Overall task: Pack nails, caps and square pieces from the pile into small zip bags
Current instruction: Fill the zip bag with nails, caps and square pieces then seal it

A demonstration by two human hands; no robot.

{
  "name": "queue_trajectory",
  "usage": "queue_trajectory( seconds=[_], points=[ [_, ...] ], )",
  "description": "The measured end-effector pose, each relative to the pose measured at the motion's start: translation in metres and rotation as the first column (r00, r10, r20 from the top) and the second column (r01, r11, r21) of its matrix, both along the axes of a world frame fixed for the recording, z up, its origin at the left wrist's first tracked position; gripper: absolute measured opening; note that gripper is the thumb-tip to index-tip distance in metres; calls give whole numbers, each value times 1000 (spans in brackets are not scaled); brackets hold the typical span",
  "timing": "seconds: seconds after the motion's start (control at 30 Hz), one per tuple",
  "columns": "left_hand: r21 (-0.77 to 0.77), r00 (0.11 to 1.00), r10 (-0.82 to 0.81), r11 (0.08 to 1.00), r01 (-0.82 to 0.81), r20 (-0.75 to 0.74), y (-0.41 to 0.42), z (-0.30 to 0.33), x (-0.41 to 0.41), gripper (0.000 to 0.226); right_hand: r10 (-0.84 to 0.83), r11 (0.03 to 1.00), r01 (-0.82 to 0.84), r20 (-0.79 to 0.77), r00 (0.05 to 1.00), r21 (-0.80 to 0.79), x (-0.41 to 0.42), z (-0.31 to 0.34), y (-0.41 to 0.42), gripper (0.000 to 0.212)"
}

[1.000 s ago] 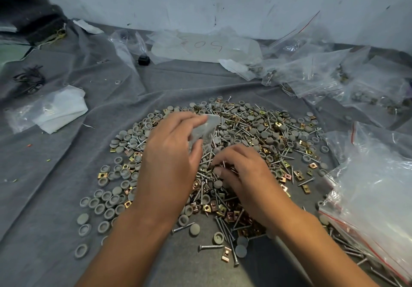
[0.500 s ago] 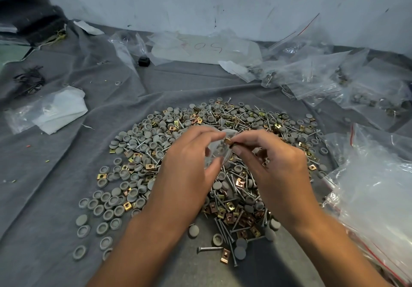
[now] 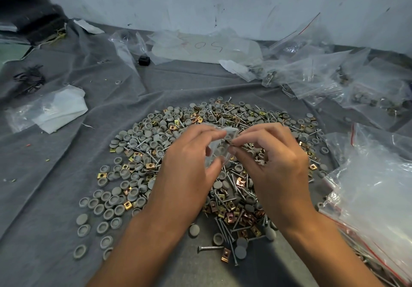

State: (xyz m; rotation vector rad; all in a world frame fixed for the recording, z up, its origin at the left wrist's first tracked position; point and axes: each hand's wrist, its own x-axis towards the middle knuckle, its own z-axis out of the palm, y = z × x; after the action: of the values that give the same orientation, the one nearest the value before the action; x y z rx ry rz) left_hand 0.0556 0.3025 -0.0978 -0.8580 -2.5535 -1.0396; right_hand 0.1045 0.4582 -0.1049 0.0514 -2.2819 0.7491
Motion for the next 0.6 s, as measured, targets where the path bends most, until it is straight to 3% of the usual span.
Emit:
queue_trajectory(
  seconds=[0.1, 0.2, 0.27, 0.33, 0.4, 0.6],
  points=[
    [-7, 1000, 6, 1000, -6, -2, 0, 0, 0, 47, -19, 999, 17, 59, 998, 39, -2, -3, 2, 25],
    [-12, 1000, 28, 1000, -28, 6, -2, 1, -1, 49, 17, 1000, -16, 95, 995, -11, 2, -5, 8, 13],
    [-7, 999, 41, 999, -41, 11, -3, 2, -2, 50, 80, 996, -85, 279, 957, 4, 5, -9, 14, 9],
    [-1, 999, 48, 999, -48, 16, -4, 2, -3, 50, 150, 973, -221, 546, 824, 67, 7, -14, 16, 11],
    [4, 999, 50, 999, -50, 15, -4, 2, -2, 49, 117, 935, -307, 665, 737, 176, 10, -20, 12, 8],
    [8, 999, 50, 999, -50, 19, -3, 2, -2, 49, 45, 929, -247, 580, 814, 275, 13, -26, 3, 19]
  ],
)
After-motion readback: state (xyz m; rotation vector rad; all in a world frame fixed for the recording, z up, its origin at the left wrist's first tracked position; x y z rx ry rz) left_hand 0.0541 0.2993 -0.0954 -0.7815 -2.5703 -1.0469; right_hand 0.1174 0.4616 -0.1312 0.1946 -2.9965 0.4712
